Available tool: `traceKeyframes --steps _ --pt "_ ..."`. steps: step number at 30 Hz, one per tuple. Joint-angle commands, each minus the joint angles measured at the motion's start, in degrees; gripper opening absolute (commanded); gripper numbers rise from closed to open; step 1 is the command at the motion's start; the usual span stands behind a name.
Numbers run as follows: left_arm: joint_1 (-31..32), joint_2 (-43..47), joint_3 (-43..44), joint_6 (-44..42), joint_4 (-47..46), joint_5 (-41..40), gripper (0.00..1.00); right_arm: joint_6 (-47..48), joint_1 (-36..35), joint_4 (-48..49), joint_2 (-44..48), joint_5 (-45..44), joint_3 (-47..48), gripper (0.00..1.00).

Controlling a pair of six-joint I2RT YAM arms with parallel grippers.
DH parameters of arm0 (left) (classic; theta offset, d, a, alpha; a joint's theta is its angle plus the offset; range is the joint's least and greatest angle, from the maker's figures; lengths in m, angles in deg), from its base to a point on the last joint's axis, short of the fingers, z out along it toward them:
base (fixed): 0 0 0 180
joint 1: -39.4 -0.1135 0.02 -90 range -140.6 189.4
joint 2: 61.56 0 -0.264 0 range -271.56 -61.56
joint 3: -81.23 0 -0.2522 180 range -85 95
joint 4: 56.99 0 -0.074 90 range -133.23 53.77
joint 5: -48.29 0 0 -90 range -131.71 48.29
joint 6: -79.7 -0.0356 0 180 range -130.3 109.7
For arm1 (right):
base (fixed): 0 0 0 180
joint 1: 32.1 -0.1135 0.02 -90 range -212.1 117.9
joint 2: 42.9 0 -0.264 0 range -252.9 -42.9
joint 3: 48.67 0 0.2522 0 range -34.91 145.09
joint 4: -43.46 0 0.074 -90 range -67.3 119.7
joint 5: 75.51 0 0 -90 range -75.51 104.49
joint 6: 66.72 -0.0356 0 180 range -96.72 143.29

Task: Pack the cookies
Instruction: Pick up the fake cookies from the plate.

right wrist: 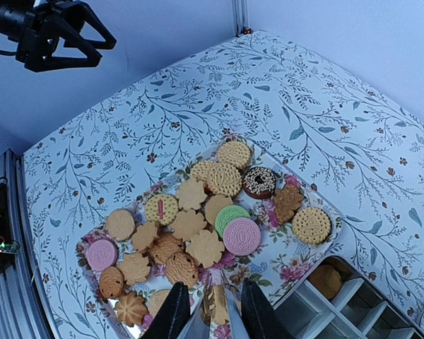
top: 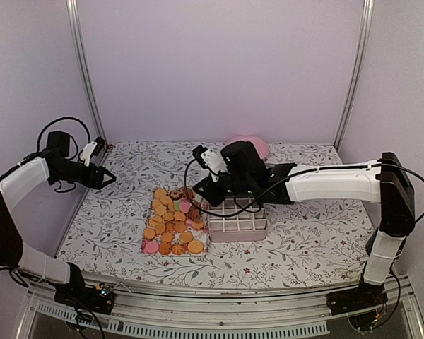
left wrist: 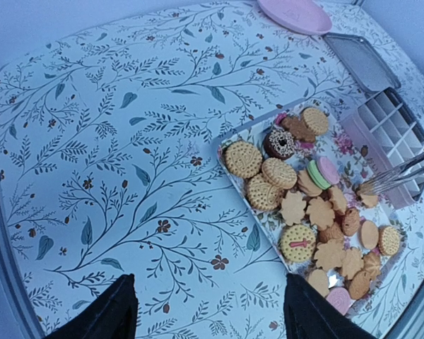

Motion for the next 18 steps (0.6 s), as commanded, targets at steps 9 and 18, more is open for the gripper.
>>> traceKeyframes --steps 9,18 --pt "-0.3 1.6 -0.5 -0.6 -0.9 1.0 0.71 1.9 -0.8 -0.1 -2.0 -2.6 2.6 0.37" --pt "-0.3 2.1 -0.3 -1.0 -0.9 0.9 0.71 1.0 -1.2 -0.6 -2.9 -1.1 2.4 0.36"
